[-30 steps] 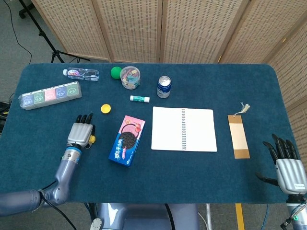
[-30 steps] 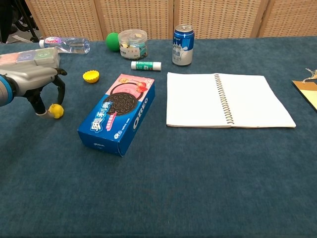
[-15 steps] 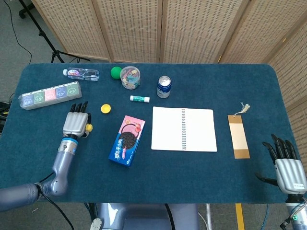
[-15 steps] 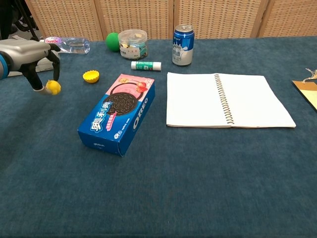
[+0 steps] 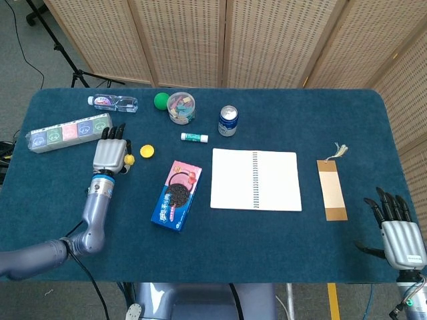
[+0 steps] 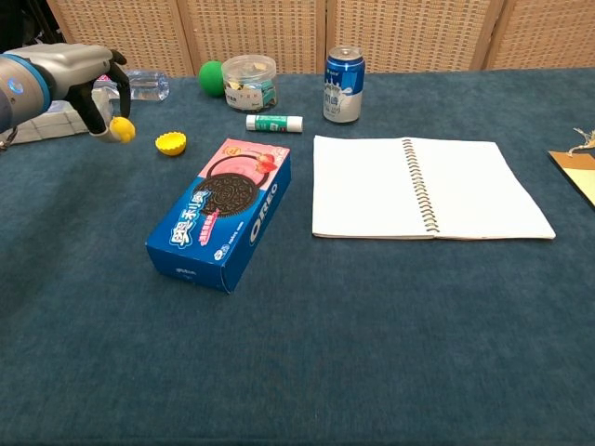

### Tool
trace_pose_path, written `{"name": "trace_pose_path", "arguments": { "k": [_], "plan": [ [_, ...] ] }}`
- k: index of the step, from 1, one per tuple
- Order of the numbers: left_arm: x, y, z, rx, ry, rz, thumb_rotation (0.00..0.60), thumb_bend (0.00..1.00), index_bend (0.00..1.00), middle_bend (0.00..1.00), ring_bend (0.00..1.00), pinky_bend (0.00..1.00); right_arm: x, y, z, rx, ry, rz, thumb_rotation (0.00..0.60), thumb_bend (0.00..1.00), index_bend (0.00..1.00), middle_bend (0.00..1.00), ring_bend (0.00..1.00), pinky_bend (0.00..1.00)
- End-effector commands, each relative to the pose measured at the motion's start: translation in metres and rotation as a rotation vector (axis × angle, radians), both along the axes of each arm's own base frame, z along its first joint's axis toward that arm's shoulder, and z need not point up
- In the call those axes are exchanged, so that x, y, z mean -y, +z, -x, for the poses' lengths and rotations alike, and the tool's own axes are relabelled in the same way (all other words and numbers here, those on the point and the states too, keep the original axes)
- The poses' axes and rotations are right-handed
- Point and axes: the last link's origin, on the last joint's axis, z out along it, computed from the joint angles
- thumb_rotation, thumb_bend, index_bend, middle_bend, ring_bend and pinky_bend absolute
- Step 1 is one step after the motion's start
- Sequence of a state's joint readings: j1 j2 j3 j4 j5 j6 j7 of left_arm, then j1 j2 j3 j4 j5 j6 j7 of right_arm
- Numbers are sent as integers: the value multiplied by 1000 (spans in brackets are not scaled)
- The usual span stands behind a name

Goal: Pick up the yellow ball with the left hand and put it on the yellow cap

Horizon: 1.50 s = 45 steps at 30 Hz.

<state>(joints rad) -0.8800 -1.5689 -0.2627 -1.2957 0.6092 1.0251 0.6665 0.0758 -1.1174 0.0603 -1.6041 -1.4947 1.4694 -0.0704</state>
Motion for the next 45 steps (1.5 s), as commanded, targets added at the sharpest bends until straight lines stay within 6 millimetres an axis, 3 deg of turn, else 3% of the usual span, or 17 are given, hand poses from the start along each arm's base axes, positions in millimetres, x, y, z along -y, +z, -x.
{"name": "trace_pose_path", "arguments": {
  "k": [1, 10, 29, 45],
  "plan": [
    [-5, -9, -8, 10, -22, 0, 600, 274, 601, 0, 0, 22, 0, 1, 1, 3, -1, 2, 600, 0, 146, 0, 0, 0],
    [-23, -14, -22, -5, -60, -57, 600, 273, 601, 0, 0, 22, 2, 3, 2, 12, -3, -5, 600, 0, 146, 0, 0, 0],
    [-49, -34, -24, 6, 3, -17, 600, 273, 601, 0, 0, 22, 6, 4, 7, 20, -22, -9, 600, 0, 146, 0, 0, 0],
    [-60, -43, -29, 25, 44, 22, 600, 273, 602, 0, 0, 22, 10, 3, 10, 19, -42, -14, 600, 0, 146, 0, 0, 0]
  ]
}}
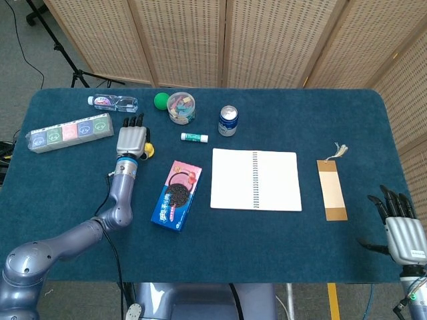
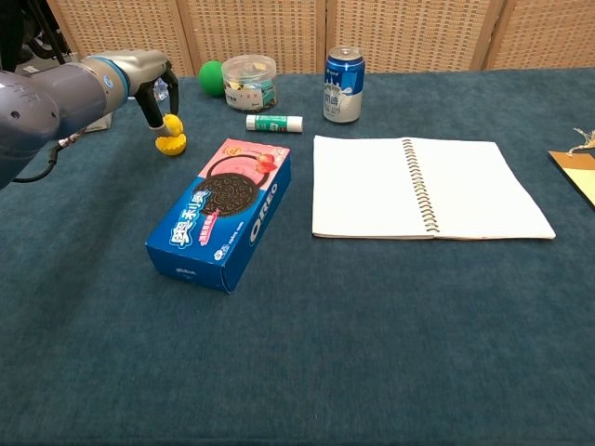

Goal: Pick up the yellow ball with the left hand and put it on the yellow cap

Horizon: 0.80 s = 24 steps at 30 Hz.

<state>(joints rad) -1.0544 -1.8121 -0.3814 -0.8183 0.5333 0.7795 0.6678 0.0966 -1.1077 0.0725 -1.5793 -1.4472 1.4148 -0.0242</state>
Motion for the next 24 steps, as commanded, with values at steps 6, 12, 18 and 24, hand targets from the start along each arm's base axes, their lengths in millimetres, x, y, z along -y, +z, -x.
{"name": "trace_pose_path", "arguments": {
  "k": [6, 12, 18, 24],
  "plan": [
    [0, -4, 4, -31, 23, 16, 600, 273, 602, 0, 0, 22, -1, 0, 0, 1, 1, 3, 600, 0, 146, 0, 0, 0],
    [0, -4, 4, -38, 25, 12, 600, 272, 602, 0, 0, 22, -1, 0, 0, 0, 1, 3, 600, 0, 146, 0, 0, 0],
    [0, -4, 4, -41, 30, 10, 600, 248, 582, 0, 0, 22, -2, 1, 0, 1, 2, 6, 600, 0, 146, 0, 0, 0],
    [0, -4, 6, -40, 35, 5, 600, 180, 450, 0, 0, 22, -2, 1, 0, 2, 3, 8, 600, 0, 146, 0, 0, 0]
  ]
}}
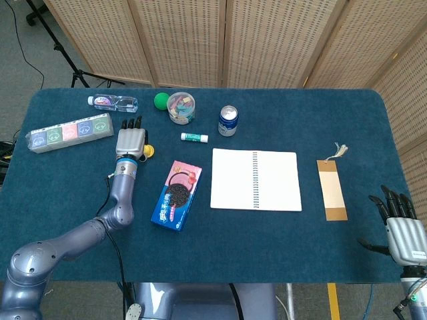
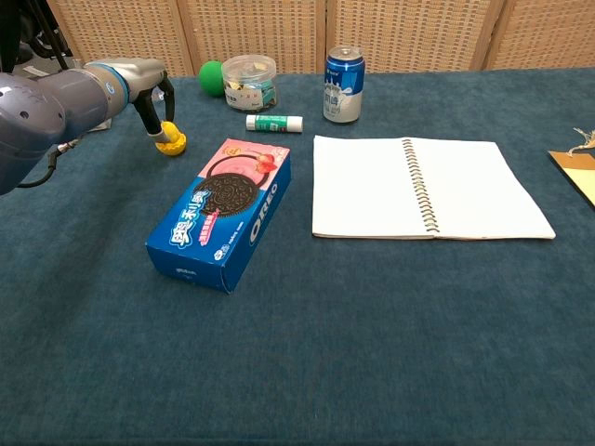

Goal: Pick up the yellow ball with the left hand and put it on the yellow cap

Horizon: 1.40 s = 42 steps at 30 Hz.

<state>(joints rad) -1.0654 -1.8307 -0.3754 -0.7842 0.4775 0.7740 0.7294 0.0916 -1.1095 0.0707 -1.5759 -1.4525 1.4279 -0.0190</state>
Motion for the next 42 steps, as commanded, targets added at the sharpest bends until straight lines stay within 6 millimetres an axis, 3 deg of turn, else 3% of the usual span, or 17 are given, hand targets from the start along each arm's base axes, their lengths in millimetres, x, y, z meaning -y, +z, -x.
{"name": "trace_pose_path", "arguments": {
  "k": [1, 12, 15, 18, 23, 25, 28, 35, 42],
  "plan": [
    [0, 0, 0, 1, 1, -3, 600, 169, 443, 0, 0, 22, 0, 0, 0, -1, -1, 0, 600, 0, 146, 0, 0, 0],
    [1, 10, 0, 61, -2, -23, 600, 139, 403, 0, 0, 22, 0, 1, 0, 2, -2, 3, 600, 0, 146, 0, 0, 0],
    [6, 26, -4, 130, -24, -35, 600, 140, 373, 0, 0, 22, 0, 1, 1, 3, -3, 4, 600, 0, 146, 0, 0, 0],
    [23, 53, -3, 176, -81, -61, 600, 142, 340, 0, 0, 22, -1, 1, 1, 3, -2, 4, 600, 0, 146, 0, 0, 0],
    [80, 98, 17, 218, -193, -130, 600, 147, 338, 0, 0, 22, -1, 1, 0, 2, 3, 9, 600, 0, 146, 0, 0, 0],
    [118, 117, 37, 199, -214, -143, 600, 147, 335, 0, 0, 22, -2, 1, -1, 0, 6, 9, 600, 0, 146, 0, 0, 0],
    [159, 134, 62, 169, -225, -157, 600, 148, 323, 0, 0, 22, -2, 1, -1, 3, 9, 13, 600, 0, 146, 0, 0, 0],
    [230, 140, 117, 166, -136, -123, 600, 147, 297, 0, 0, 22, 0, 1, -1, 10, 5, 20, 600, 0, 146, 0, 0, 0],
    [263, 137, 152, 198, -84, -152, 600, 147, 289, 0, 0, 22, 1, 0, -1, 4, 0, 18, 600, 0, 146, 0, 0, 0]
  ]
}}
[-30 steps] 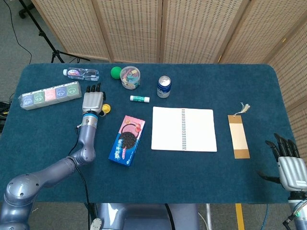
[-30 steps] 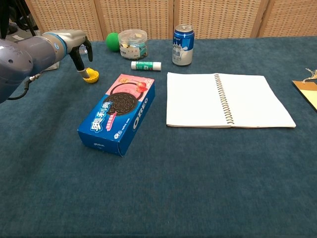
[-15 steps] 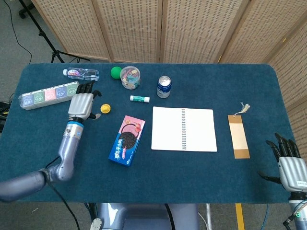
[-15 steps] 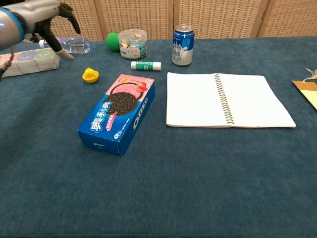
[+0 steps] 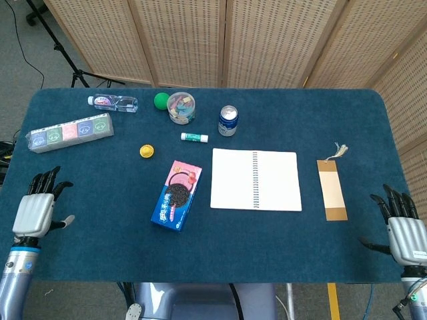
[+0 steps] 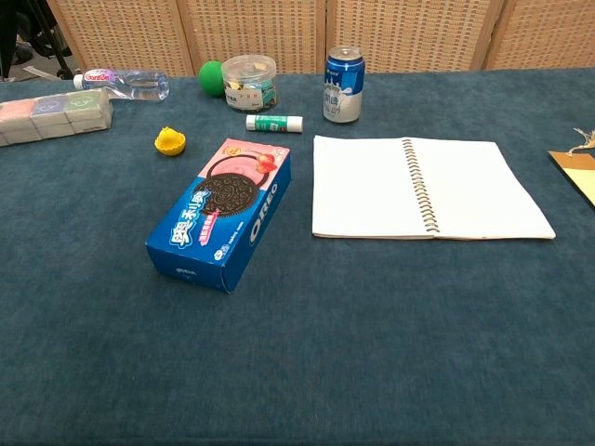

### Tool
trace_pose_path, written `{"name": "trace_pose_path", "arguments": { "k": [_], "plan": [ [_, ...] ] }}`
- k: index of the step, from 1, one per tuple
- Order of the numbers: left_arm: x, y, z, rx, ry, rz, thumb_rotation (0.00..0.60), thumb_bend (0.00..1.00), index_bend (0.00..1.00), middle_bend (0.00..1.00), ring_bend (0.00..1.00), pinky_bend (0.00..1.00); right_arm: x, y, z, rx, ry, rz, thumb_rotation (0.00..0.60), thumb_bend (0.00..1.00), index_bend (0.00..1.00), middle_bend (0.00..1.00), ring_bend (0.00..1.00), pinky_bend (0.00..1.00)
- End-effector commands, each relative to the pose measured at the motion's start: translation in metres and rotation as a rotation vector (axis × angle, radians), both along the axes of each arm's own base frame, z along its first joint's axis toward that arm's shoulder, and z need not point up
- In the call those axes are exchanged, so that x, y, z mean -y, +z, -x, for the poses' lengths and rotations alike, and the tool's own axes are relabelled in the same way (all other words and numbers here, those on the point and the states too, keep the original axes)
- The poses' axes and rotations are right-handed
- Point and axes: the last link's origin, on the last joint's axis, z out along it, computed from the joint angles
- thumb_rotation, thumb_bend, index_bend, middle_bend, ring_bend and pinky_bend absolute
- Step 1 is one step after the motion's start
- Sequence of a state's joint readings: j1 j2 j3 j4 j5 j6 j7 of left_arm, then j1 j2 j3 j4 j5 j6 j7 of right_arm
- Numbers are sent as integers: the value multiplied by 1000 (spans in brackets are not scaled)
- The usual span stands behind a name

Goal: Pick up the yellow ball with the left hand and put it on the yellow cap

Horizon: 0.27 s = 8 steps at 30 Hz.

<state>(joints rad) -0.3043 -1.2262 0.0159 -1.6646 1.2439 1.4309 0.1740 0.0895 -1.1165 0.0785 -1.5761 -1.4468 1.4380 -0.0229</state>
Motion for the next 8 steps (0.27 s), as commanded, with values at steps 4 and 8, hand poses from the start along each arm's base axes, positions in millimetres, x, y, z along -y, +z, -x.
{"name": "trace_pose_path", "arguments": {
  "k": [4, 8],
  "plan": [
    [23, 1, 20, 15, -1, -34, 600, 147, 288, 0, 0, 22, 0, -1, 0, -7, -2, 1, 600, 0, 146, 0, 0, 0],
    [26, 0, 20, 21, -20, -53, 600, 149, 288, 0, 0, 22, -1, -1, 1, -12, -4, 1, 600, 0, 146, 0, 0, 0]
  ]
}}
